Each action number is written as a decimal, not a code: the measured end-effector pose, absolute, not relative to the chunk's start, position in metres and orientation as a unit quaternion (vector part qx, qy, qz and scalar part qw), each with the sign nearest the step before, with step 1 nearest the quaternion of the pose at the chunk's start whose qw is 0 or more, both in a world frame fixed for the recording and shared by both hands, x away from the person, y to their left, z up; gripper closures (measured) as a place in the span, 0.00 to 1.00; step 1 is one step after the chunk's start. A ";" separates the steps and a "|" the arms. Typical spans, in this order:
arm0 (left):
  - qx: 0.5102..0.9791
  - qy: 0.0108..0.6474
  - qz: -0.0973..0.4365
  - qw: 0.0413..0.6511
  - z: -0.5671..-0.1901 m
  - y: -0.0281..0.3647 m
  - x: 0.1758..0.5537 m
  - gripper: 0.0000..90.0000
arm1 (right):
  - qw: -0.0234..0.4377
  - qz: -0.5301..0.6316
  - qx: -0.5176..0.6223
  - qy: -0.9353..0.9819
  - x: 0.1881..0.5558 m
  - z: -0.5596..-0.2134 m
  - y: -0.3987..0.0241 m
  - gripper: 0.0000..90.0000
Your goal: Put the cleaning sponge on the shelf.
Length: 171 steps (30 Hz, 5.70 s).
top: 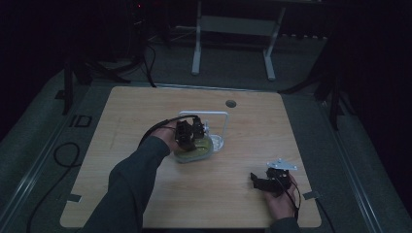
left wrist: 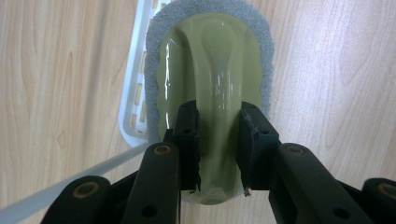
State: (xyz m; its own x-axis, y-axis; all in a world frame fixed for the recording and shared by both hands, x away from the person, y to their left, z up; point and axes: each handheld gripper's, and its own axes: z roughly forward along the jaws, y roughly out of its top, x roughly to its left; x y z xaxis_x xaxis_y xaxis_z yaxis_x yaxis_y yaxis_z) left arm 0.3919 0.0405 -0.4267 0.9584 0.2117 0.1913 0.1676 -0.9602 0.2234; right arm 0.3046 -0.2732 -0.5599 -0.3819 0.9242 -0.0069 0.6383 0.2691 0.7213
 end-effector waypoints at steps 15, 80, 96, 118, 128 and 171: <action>0.986 0.076 0.111 0.096 -0.431 0.035 0.398 0.80 | 0.221 0.324 0.510 0.766 0.305 -0.560 -0.273 0.14; 0.983 0.000 0.159 0.095 -0.436 0.015 0.413 0.80 | 0.220 0.325 0.509 0.766 0.305 -0.560 -0.273 0.14; 0.983 0.013 0.164 0.079 -0.441 0.012 0.419 0.80 | 0.221 0.325 0.508 0.767 0.305 -0.560 -0.274 0.14; 0.984 0.012 0.169 0.062 -0.441 0.003 0.424 0.80 | 0.220 0.325 0.508 0.767 0.305 -0.560 -0.273 0.14; 0.984 0.013 0.168 0.059 -0.447 0.001 0.426 0.80 | 0.220 0.325 0.509 0.766 0.305 -0.560 -0.273 0.14; 0.981 0.010 0.191 0.036 -0.458 -0.007 0.429 0.79 | 0.219 0.325 0.509 0.766 0.305 -0.560 -0.273 0.14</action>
State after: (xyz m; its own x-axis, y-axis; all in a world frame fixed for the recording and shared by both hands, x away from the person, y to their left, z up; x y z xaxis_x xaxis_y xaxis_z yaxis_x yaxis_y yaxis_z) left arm 0.4290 -0.0065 -0.4584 0.9265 0.0334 0.3748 0.0055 -0.9971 0.0753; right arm 0.3047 -0.2733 -0.5599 -0.3848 0.9230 -0.0055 0.6382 0.2704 0.7209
